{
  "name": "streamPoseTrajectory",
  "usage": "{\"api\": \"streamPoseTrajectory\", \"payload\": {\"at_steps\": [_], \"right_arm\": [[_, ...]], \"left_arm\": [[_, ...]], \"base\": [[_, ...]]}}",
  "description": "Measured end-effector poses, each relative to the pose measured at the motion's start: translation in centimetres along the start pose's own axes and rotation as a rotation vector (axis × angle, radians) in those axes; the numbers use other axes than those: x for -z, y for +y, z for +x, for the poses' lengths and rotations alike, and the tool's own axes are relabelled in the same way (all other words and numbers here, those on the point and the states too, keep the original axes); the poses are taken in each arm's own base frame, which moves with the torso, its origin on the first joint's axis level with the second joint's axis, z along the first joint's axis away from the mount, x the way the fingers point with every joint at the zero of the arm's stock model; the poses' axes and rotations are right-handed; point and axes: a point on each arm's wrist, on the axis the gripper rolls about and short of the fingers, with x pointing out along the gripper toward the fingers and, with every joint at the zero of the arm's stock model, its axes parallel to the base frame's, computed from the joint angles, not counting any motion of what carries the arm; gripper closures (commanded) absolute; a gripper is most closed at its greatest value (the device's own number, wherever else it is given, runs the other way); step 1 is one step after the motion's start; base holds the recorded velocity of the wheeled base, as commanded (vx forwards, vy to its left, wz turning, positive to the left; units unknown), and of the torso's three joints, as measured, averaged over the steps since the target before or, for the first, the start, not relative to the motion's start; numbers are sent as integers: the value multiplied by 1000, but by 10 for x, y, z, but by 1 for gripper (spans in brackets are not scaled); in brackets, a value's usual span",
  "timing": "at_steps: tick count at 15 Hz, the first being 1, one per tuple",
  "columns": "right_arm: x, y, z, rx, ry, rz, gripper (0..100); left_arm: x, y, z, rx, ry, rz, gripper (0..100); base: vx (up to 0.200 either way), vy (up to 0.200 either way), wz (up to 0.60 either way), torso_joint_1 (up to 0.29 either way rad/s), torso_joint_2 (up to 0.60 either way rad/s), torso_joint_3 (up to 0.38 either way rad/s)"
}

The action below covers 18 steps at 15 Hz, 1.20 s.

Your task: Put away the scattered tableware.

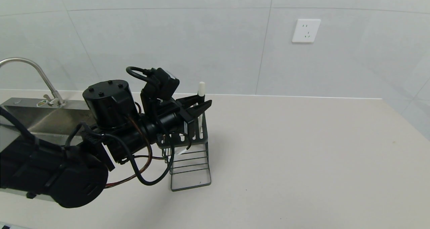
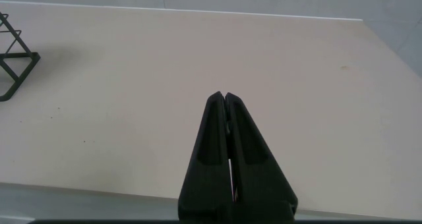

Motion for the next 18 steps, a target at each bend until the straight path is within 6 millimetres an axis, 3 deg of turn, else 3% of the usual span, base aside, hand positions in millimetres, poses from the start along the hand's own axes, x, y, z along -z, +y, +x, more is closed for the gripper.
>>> {"api": "streamPoseTrajectory", "payload": {"at_steps": [9,10,18], "right_arm": [[0,0,0,1,0,0,100],[0,0,0,1,0,0,100],[0,0,0,1,0,0,100]], "left_arm": [[9,-3,-6,1,31,-41,100],[10,-3,-6,1,35,-43,0],[9,-2,-8,-5,28,-53,0]], "base": [[0,0,0,0,0,0],[0,0,0,0,0,0],[0,0,0,0,0,0]]}}
